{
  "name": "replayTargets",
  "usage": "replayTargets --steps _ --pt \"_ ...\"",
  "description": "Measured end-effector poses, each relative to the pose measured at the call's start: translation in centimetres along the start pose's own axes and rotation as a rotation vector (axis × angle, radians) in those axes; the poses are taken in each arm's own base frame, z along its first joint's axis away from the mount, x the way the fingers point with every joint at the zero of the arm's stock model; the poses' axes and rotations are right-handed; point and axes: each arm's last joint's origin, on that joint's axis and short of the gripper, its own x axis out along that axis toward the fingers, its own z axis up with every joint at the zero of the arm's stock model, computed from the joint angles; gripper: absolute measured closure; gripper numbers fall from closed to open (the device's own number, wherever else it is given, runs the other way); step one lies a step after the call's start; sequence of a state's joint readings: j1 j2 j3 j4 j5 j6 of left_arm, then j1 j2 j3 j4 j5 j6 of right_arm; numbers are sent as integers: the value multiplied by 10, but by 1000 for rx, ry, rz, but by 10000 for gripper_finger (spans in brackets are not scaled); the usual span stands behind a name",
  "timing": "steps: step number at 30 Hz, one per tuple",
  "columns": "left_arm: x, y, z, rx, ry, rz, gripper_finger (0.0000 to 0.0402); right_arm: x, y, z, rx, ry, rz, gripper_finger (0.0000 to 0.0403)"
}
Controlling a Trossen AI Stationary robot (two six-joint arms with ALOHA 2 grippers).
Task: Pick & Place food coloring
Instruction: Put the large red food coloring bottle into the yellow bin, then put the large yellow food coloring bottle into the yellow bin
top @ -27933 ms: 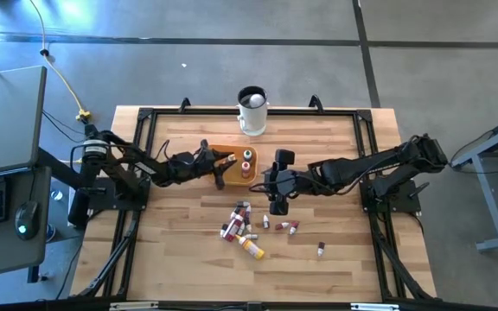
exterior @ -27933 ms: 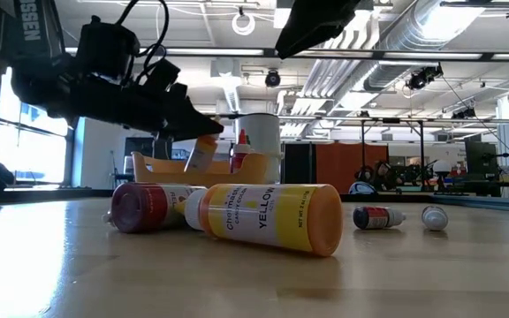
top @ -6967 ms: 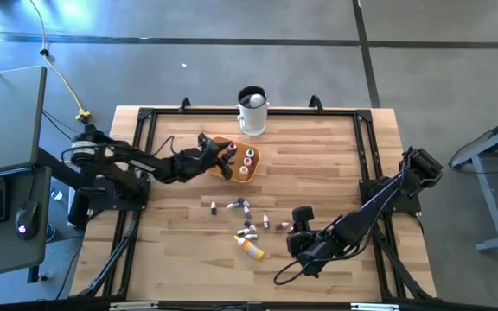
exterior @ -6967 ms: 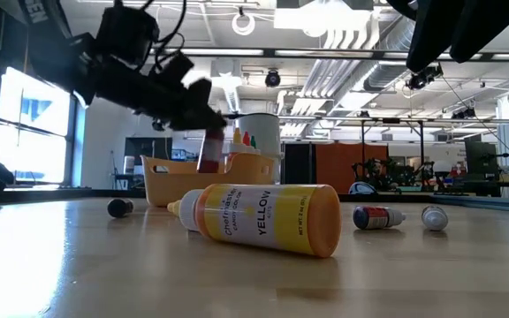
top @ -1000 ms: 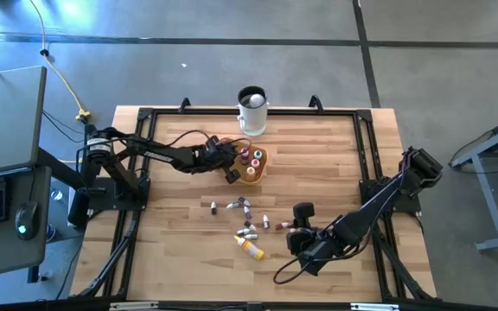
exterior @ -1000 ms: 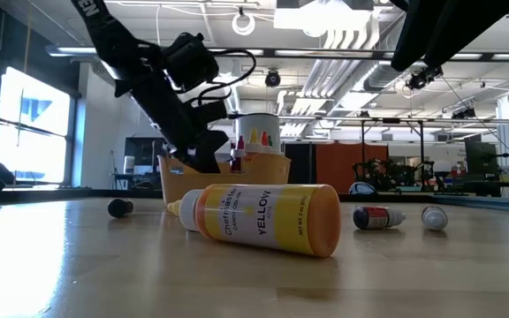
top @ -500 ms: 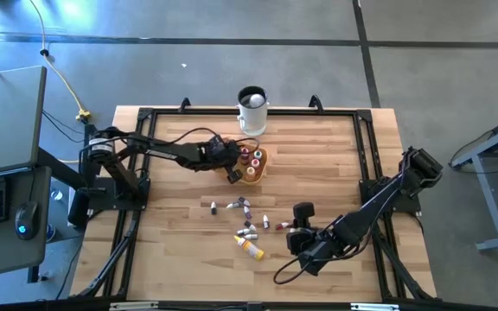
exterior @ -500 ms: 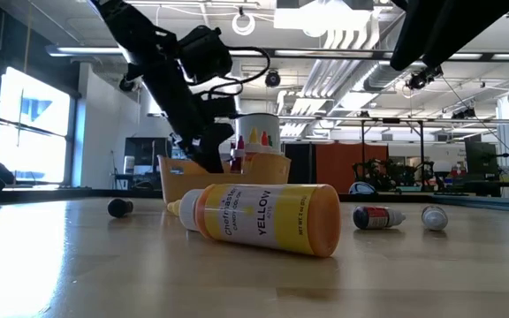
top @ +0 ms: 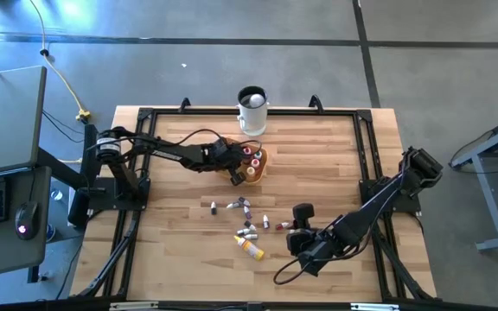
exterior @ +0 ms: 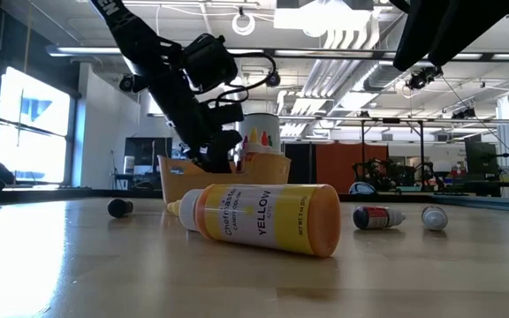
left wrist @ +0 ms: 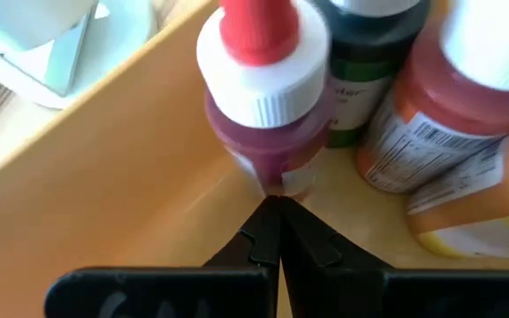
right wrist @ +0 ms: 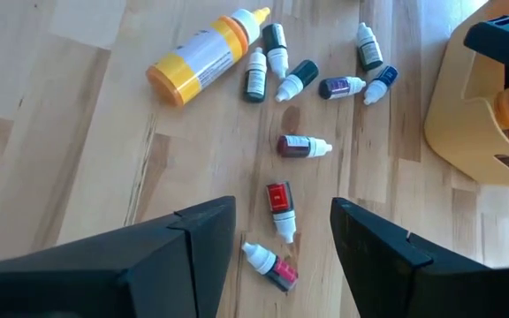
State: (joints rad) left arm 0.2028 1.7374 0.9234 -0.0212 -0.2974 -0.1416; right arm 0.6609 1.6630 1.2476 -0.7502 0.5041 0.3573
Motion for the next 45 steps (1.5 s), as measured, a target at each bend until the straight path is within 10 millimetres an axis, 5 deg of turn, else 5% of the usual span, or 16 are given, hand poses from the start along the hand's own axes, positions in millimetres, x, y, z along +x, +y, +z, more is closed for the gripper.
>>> replayTargets --steps 23,28,35,40,45 --pt "-2 1 2 -11 -19 32 401 0 1 0 0 7 18 222" --pt "-32 -2 15 -31 -73 -108 402 0 1 0 2 4 21 222" --pt "-107 -10 29 -28 -191 -194 402 0 3 8 53 -72 32 222" --pt "-163 -17 19 -59 -213 -236 402 -1 3 19 110 -189 -2 222" --pt "-194 -35 -3 -61 -152 -283 402 4 -11 34 244 -289 -50 222"
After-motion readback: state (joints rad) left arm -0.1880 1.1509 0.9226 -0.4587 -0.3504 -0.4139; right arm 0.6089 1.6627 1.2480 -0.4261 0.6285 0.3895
